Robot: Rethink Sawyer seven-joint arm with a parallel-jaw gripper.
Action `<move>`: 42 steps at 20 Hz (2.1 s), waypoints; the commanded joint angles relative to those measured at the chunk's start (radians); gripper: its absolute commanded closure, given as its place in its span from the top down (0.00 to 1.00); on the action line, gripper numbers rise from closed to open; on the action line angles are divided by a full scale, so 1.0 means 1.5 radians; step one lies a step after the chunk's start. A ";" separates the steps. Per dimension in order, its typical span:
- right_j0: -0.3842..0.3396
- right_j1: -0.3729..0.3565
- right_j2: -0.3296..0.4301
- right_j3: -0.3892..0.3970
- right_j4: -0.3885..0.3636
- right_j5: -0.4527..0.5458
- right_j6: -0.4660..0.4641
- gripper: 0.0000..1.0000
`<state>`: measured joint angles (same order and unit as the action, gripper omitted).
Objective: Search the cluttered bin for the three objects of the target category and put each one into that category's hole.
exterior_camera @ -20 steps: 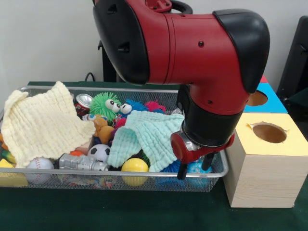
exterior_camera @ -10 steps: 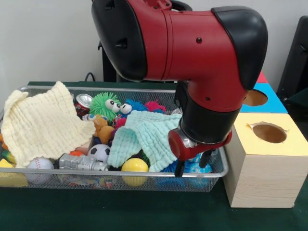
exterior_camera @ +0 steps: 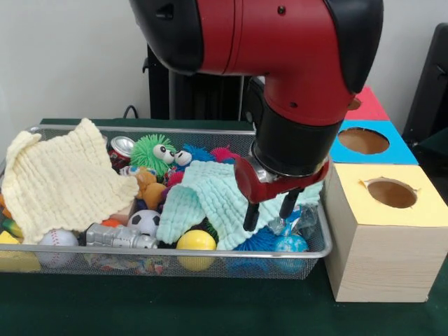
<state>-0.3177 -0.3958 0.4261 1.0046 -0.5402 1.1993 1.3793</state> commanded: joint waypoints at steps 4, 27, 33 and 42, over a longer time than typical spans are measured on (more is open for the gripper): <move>-0.011 0.000 -0.011 0.074 -0.040 0.093 -0.177 1.00; -0.006 0.115 -0.011 0.052 -0.143 0.111 -0.177 1.00; -0.014 0.135 -0.002 0.051 -0.151 0.087 -0.174 1.00; -0.019 0.137 0.011 0.054 -0.140 0.078 -0.184 1.00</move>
<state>-0.3181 -0.2432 0.4100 1.0232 -0.7065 1.4026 1.3793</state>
